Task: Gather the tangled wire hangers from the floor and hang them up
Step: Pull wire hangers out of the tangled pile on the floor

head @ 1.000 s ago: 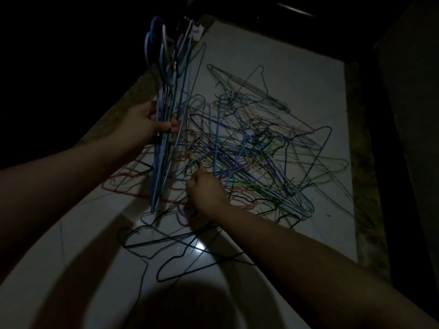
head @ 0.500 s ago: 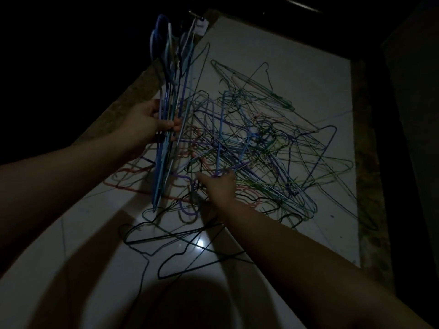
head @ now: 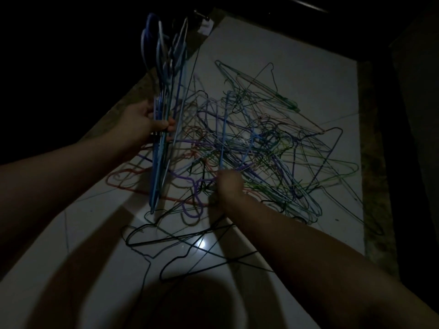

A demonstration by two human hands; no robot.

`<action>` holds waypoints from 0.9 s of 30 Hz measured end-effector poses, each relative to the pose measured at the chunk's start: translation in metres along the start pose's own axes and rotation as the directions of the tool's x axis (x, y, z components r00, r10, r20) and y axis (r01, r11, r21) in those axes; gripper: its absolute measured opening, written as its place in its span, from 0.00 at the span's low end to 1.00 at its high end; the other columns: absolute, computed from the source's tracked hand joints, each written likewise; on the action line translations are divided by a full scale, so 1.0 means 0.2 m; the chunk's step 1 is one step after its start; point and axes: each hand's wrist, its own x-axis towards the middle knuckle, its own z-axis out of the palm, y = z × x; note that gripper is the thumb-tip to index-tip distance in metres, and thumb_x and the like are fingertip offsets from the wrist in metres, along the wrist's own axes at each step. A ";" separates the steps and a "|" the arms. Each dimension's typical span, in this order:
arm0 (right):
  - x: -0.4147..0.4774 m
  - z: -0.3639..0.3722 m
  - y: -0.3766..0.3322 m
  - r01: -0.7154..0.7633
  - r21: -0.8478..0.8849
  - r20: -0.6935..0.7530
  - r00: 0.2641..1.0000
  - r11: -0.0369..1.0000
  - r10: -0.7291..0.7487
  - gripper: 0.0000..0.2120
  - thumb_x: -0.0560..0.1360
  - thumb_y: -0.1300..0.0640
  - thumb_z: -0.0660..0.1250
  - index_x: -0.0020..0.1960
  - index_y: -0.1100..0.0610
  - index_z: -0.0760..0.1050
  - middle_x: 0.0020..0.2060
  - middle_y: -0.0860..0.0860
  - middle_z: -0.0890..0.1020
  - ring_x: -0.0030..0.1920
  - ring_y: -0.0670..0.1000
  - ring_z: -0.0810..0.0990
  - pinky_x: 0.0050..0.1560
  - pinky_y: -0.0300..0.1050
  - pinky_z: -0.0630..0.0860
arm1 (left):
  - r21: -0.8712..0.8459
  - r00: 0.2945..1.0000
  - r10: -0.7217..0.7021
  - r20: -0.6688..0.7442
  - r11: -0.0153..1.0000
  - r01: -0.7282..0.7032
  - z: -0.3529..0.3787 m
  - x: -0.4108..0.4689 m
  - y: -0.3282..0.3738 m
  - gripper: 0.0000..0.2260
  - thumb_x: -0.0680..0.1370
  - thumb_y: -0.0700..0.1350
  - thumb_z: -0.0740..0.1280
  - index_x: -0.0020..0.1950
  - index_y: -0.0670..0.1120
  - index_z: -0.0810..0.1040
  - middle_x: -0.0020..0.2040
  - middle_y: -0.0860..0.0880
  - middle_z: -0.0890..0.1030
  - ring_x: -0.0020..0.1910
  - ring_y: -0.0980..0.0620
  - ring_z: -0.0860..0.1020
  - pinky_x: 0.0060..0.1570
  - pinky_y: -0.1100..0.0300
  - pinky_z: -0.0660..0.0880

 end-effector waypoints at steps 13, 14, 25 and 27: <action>-0.07 -0.15 0.16 -0.015 -0.304 -0.206 0.977 0.953 -0.050 0.14 0.79 0.63 0.58 0.63 0.64 0.73 0.59 0.58 0.78 0.58 0.56 0.76 0.53 0.38 0.71 | 0.009 1.000 0.007 -0.001 1.000 -0.007 -0.02 0.00 0.01 0.11 0.78 0.30 0.59 0.55 0.44 0.71 0.41 0.49 0.77 0.40 0.54 0.78 0.43 0.56 0.77; -0.09 -0.14 0.16 -0.068 -0.340 -0.223 0.975 0.938 -0.010 0.14 0.80 0.64 0.57 0.64 0.63 0.72 0.59 0.58 0.78 0.59 0.57 0.76 0.56 0.43 0.71 | 0.006 1.000 0.009 0.002 1.000 -0.009 -0.01 0.00 0.02 0.11 0.78 0.30 0.59 0.52 0.45 0.72 0.41 0.49 0.77 0.40 0.53 0.78 0.42 0.57 0.78; -0.12 0.00 0.15 -0.268 0.594 0.087 0.959 0.759 0.271 0.09 0.80 0.59 0.60 0.41 0.58 0.71 0.31 0.51 0.69 0.28 0.47 0.66 0.21 0.34 0.65 | 0.022 1.000 0.026 0.015 0.999 -0.027 -0.01 -0.01 0.02 0.12 0.78 0.30 0.59 0.54 0.46 0.71 0.42 0.48 0.78 0.40 0.54 0.78 0.43 0.57 0.78; -0.11 -0.03 0.10 -0.345 0.589 0.165 0.936 0.731 0.309 0.04 0.79 0.62 0.60 0.46 0.60 0.71 0.31 0.51 0.69 0.28 0.48 0.65 0.19 0.34 0.62 | 0.036 0.999 0.032 0.018 0.999 -0.032 -0.02 -0.01 0.01 0.13 0.78 0.31 0.59 0.48 0.49 0.72 0.42 0.49 0.78 0.39 0.55 0.78 0.38 0.61 0.79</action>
